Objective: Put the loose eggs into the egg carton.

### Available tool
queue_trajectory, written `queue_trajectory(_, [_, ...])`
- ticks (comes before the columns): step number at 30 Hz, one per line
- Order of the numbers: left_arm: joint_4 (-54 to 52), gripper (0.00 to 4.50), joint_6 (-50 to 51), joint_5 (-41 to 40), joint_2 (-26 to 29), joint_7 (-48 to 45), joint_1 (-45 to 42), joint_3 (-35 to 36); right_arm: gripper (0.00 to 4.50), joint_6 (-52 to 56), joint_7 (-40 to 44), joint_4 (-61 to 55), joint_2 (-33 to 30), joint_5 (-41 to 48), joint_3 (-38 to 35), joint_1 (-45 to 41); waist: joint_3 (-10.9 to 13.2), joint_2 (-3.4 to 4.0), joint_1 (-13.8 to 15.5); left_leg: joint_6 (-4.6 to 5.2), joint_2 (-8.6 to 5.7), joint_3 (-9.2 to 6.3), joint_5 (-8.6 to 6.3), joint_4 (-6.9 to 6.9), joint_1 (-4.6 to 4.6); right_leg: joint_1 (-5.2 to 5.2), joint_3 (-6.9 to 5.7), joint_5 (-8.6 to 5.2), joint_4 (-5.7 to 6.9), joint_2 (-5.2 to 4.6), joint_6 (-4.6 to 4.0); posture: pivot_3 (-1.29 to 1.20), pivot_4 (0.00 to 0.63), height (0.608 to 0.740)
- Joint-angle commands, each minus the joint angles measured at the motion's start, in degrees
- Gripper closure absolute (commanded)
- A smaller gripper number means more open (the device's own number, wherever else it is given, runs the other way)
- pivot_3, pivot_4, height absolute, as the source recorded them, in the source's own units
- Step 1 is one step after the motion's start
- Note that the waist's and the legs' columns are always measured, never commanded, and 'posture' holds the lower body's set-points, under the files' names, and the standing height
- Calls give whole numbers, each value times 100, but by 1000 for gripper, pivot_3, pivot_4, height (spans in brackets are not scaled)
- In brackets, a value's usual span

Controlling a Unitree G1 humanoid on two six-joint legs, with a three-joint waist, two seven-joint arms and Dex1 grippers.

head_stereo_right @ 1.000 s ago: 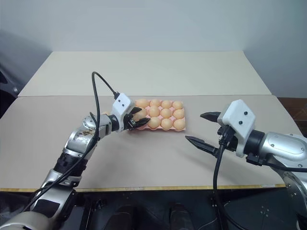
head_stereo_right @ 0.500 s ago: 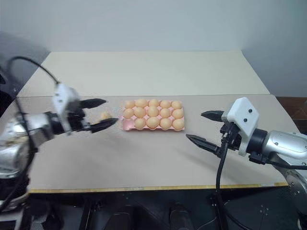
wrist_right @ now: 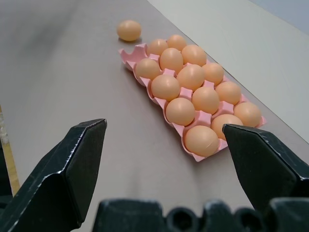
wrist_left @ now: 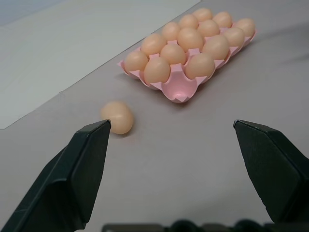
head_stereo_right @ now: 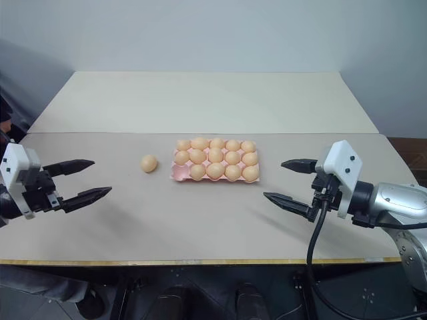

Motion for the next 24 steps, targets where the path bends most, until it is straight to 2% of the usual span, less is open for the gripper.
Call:
queue_trajectory(1, [-95, 66, 371, 28, -7, 613, -445, -401, 0, -124, -58, -54, -54, -37, -56, -154, 0, 0, 6, 0, 0, -1, 0, 0, 0, 0, 0, 0, 0, 0, 0, 0, 150, 740])
queue_trajectory(4, [186, 66, 1208, 612, 16, 1474, -1255, -1423, 0, -97, -147, -48, -51, -69, 0, -270, 0, -1, 18, 0, -2, -1, 0, 0, -2, 0, -1, 0, 1, 0, 0, 0, 150, 740])
queue_trajectory(6, [496, 66, 1720, 696, -413, 2090, -1910, -1752, 0, -73, -205, -82, -69, -82, 15, -330, 0, -1, 6, 0, -4, -2, 0, 0, -3, -1, -2, 0, 2, 0, 0, 0, 150, 740])
queue_trajectory(12, [1524, 66, 2357, 1086, -1243, 3062, -3034, -2222, 0, 50, -299, -229, -125, 27, -74, -358, 2, -5, -33, 1, -6, -4, 0, 2, -15, -14, 0, 1, 4, 2, 1, 0, 150, 740])
queue_trajectory(20, [2821, 66, 2291, 1527, -1939, 3320, -3659, -2857, 0, 132, -385, -396, -173, 164, -274, -309, 2, -5, -2, 0, -12, -4, 0, 3, -12, -11, 1, 1, 8, -2, 1, 0, 150, 740])
queue_trajectory(24, [3245, 954, 2058, 1757, -2122, 3435, -3805, -2950, 0, 181, -444, -489, -167, 243, -373, -248, 3, -6, 4, 0, -13, -5, 0, 3, -15, -12, 1, 1, 5, -3, 1, 0, 150, 740])
